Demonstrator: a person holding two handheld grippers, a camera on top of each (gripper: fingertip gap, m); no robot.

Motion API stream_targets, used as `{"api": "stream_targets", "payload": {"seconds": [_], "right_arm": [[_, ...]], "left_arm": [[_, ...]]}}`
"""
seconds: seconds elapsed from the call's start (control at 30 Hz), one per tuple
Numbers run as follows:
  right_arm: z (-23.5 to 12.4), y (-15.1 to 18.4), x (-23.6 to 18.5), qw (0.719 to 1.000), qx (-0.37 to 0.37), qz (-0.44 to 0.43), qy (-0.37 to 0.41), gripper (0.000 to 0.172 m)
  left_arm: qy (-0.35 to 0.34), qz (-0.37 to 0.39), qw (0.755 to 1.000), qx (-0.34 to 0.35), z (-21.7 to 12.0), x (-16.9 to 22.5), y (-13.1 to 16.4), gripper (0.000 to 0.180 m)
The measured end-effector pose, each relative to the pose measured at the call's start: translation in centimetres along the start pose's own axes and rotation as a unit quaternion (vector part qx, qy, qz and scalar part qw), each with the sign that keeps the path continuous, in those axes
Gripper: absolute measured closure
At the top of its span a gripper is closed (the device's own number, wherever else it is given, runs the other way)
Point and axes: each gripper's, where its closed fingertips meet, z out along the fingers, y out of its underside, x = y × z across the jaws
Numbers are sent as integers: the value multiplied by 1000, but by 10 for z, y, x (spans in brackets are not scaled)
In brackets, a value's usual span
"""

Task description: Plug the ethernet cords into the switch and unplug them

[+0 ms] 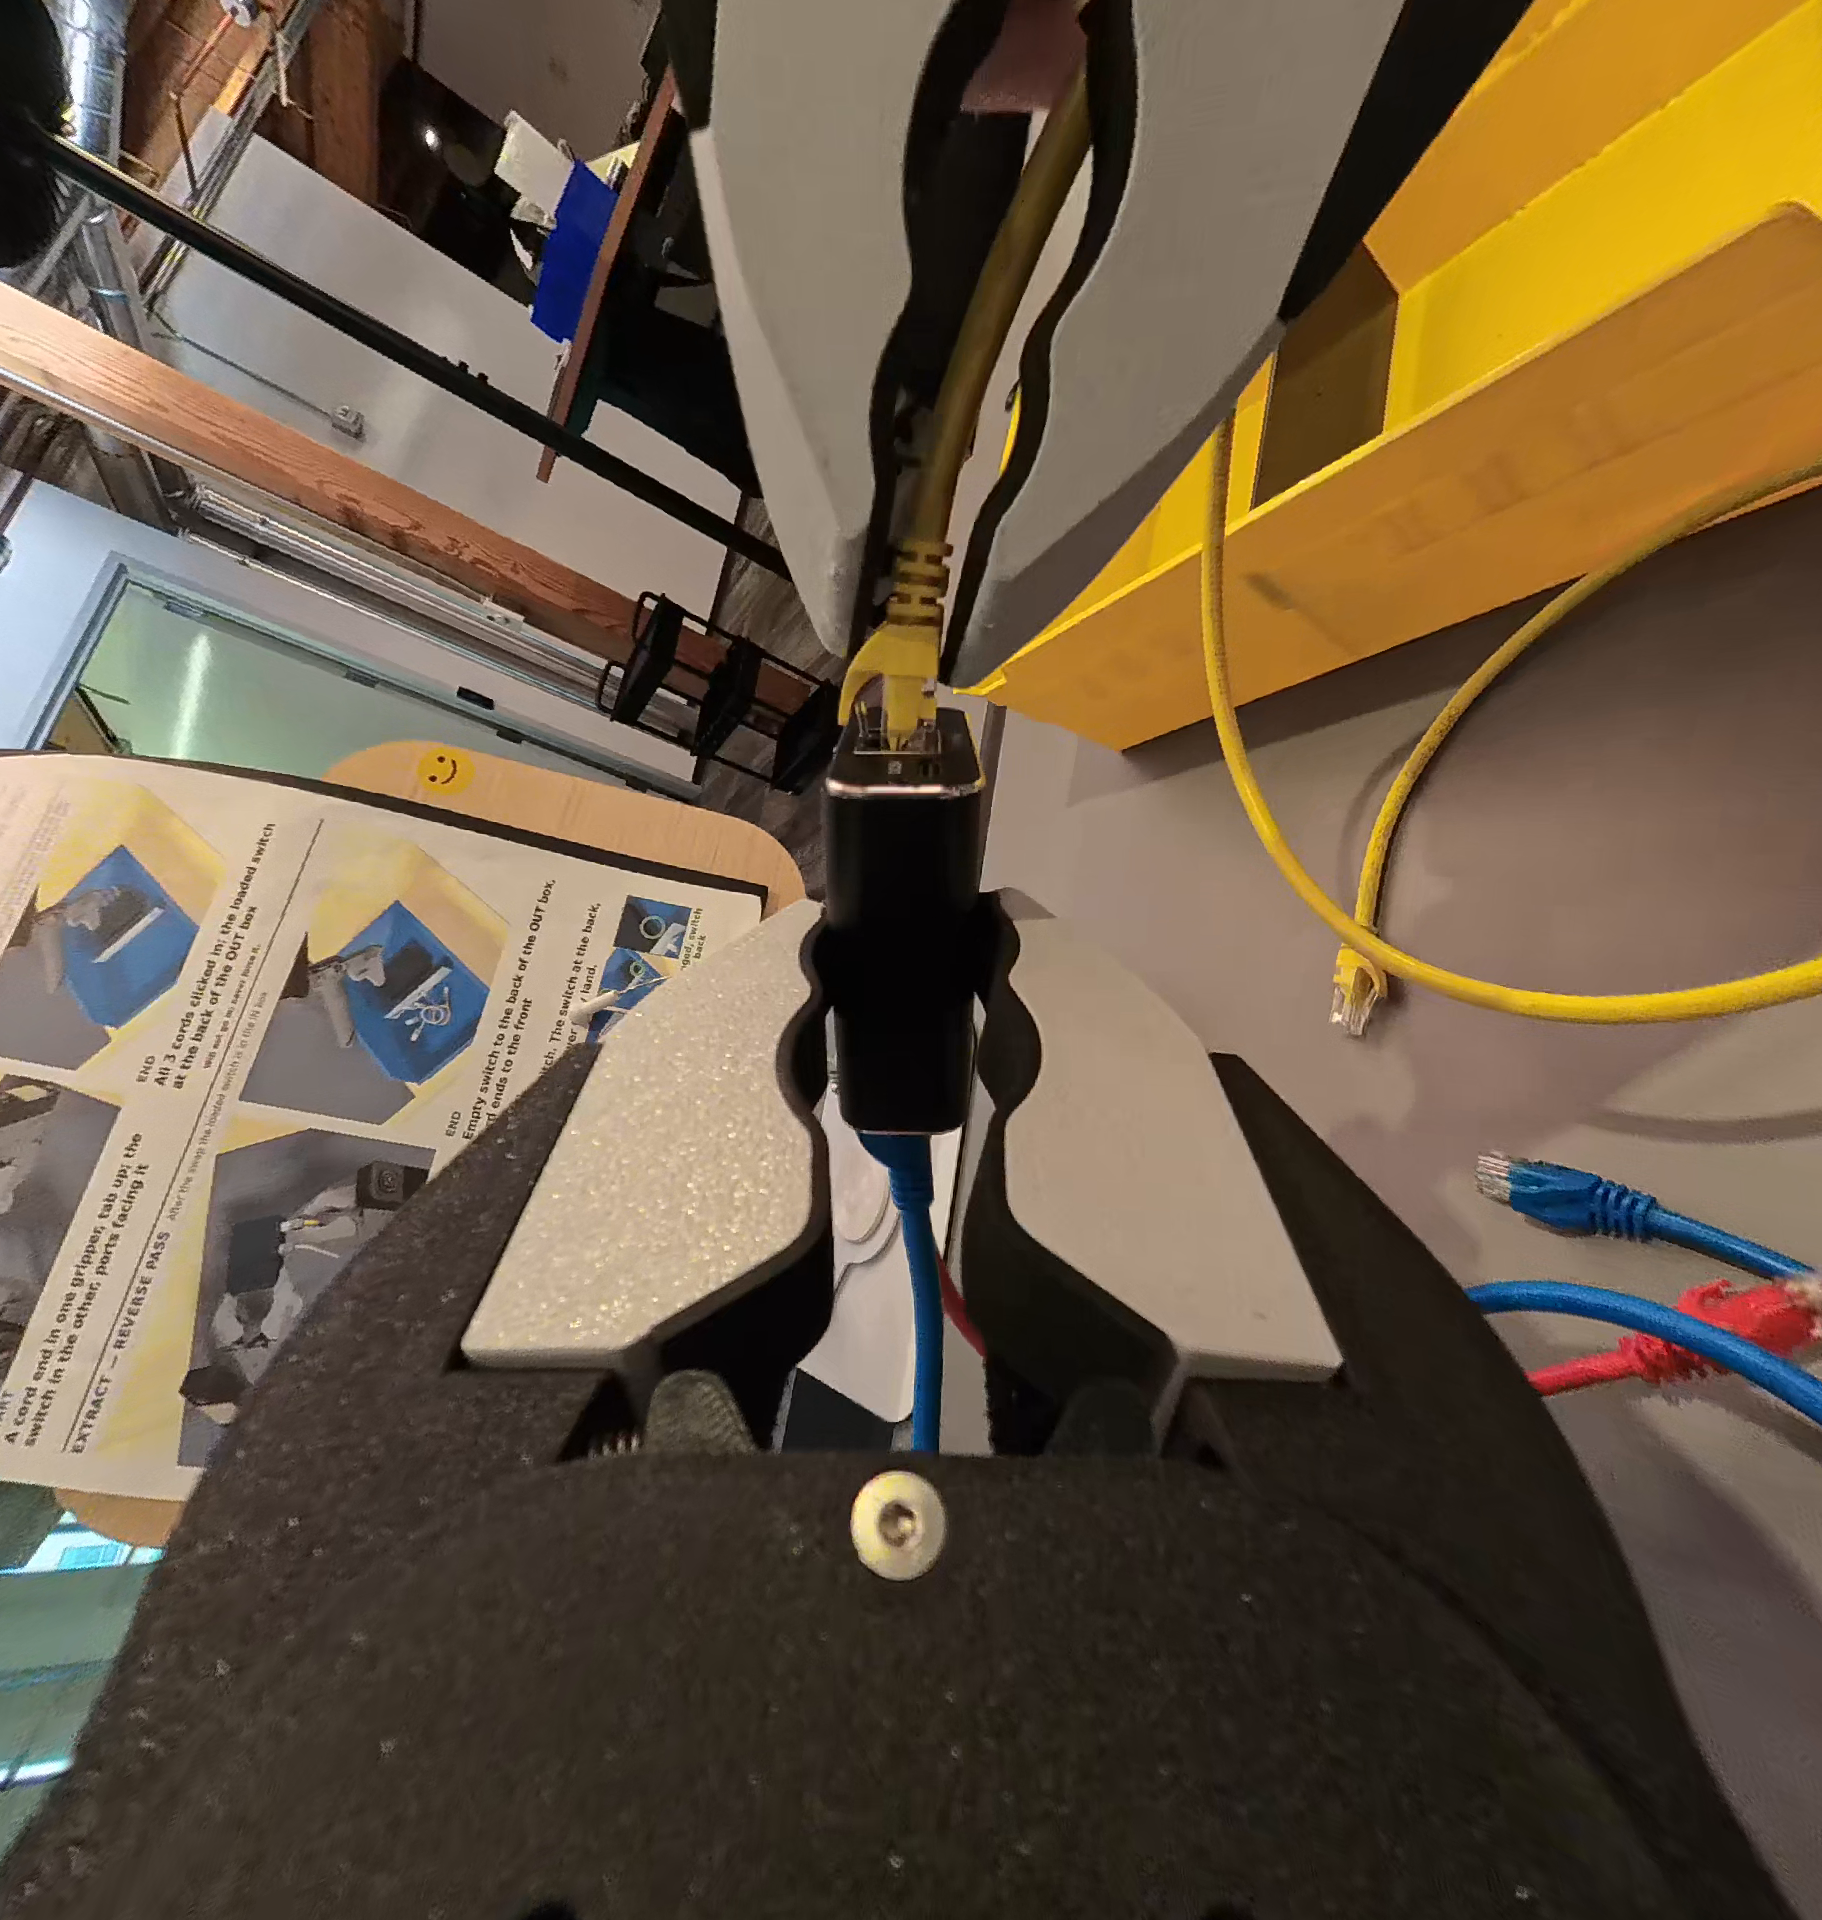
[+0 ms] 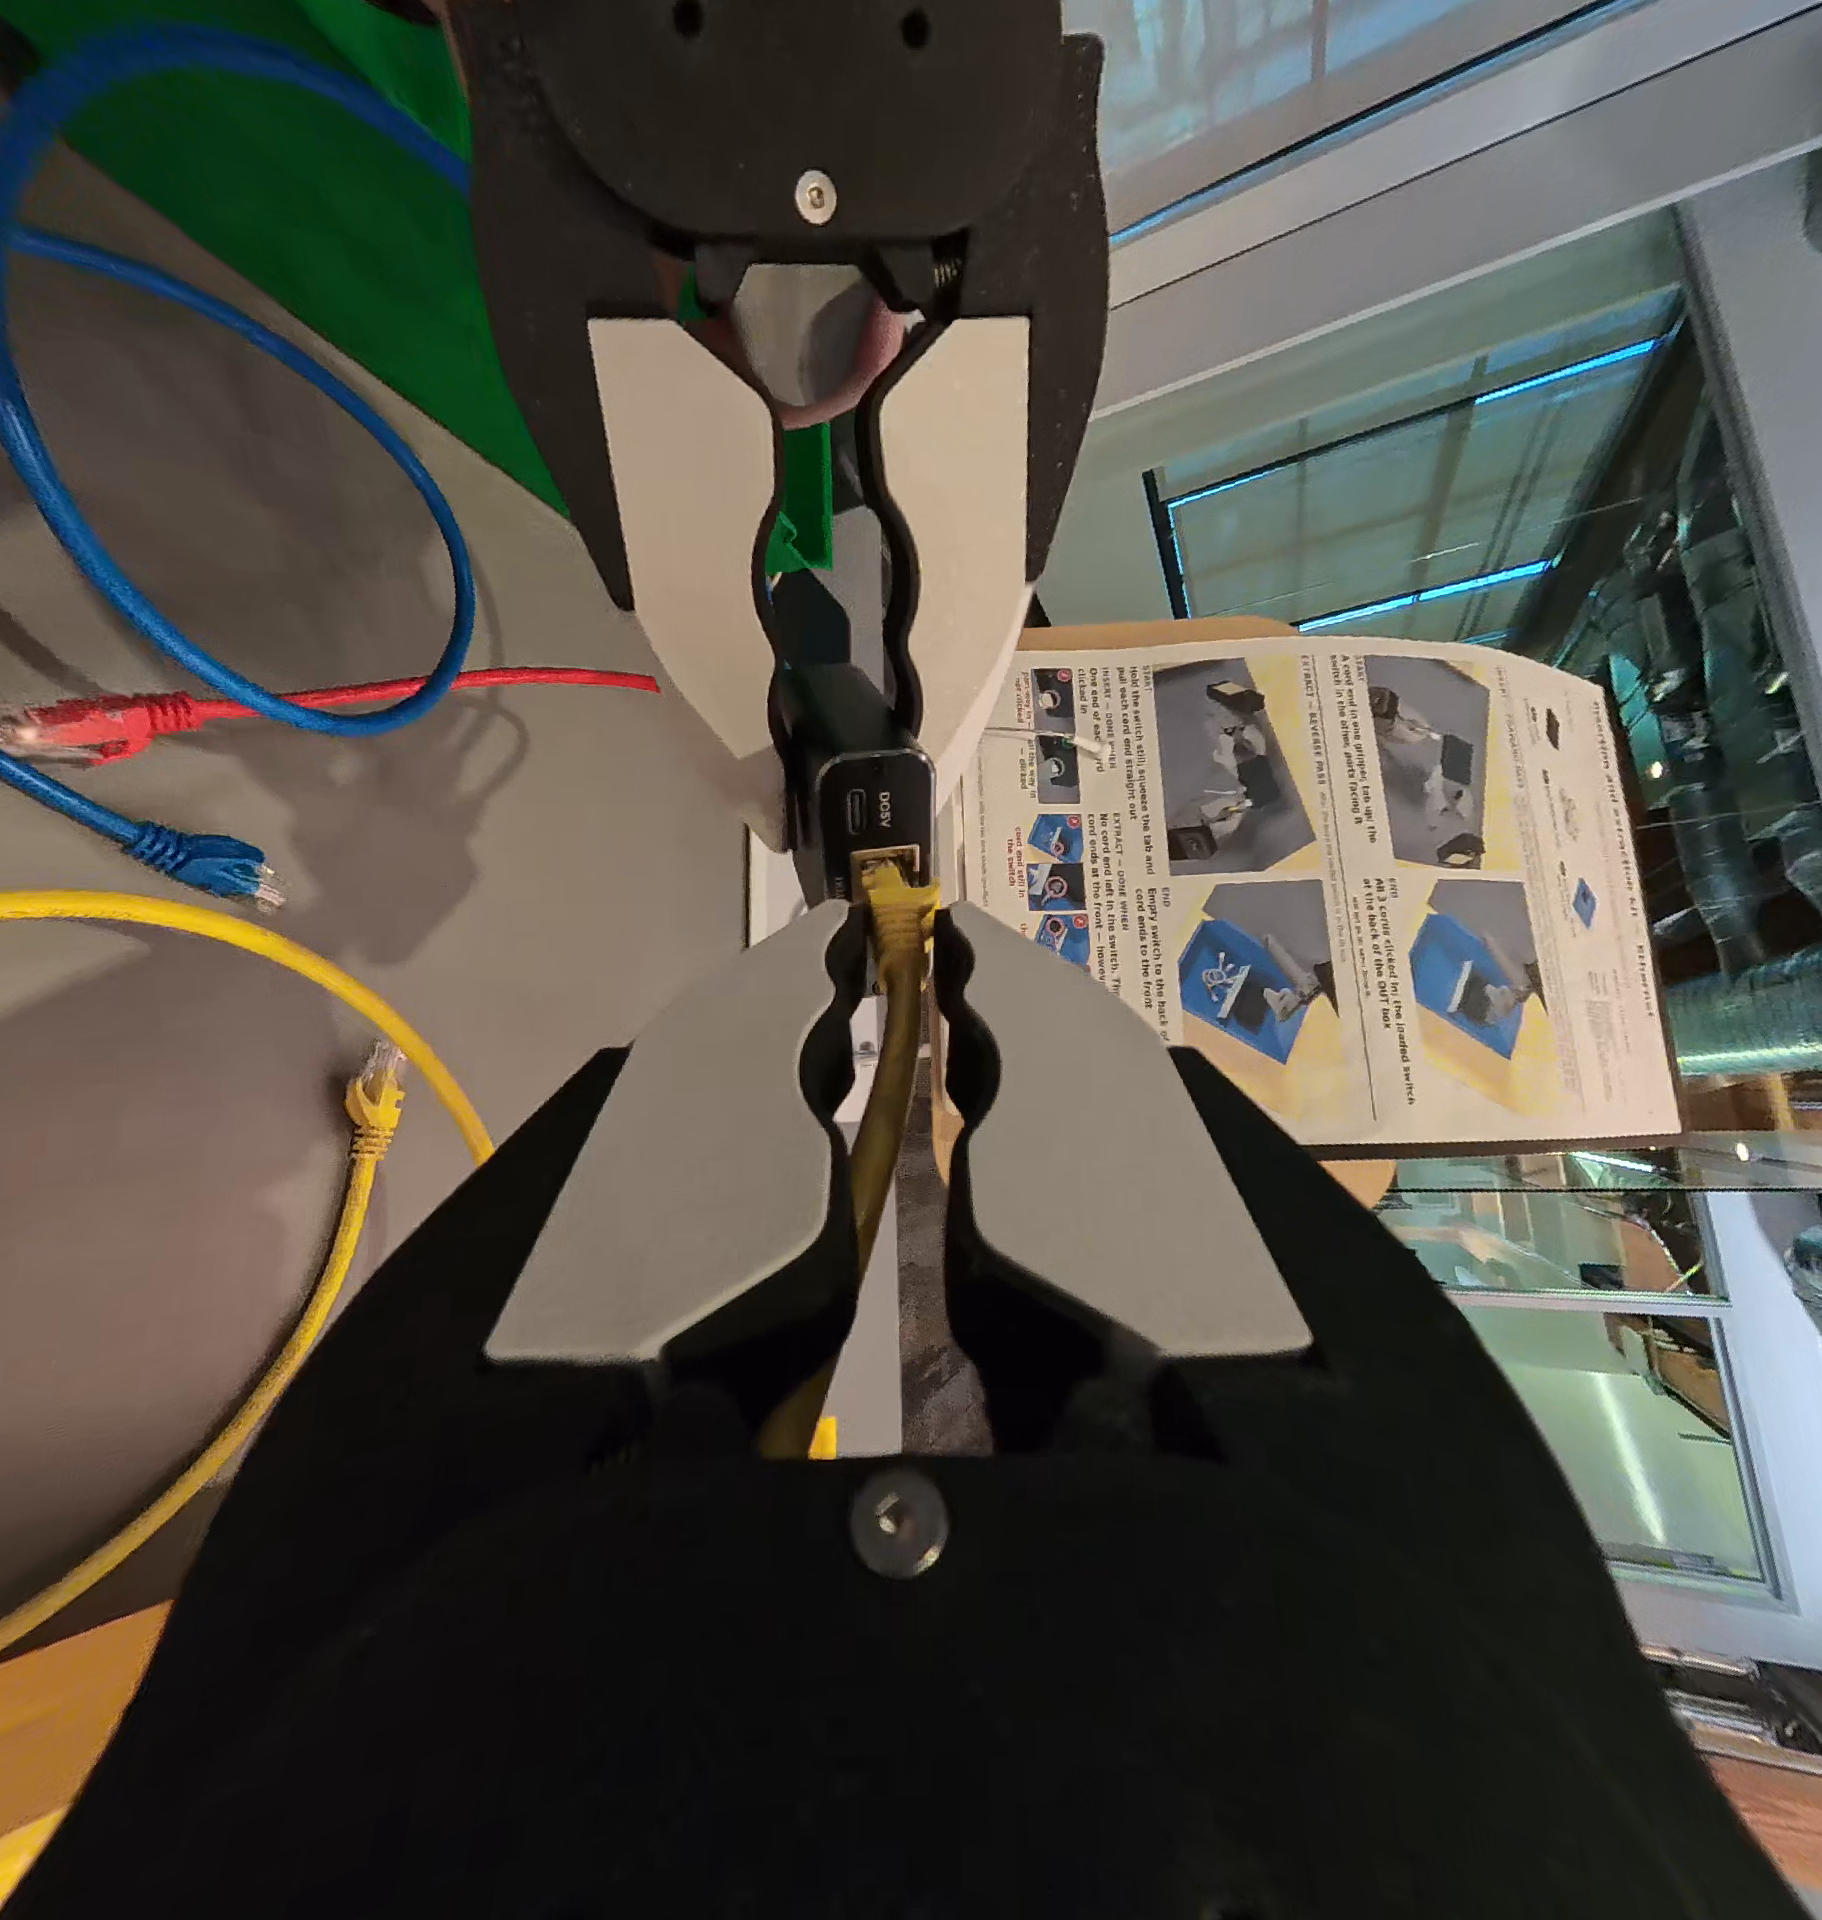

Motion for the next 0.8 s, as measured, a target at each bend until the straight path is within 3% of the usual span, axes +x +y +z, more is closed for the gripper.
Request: {"api": "stream_targets", "payload": {"seconds": [0.8], "right_arm": [[3, 3, -12, 999, -24, -6, -21, 157]], "left_arm": [[8, 54, 998, -32, 1, 8, -3, 156]]}}
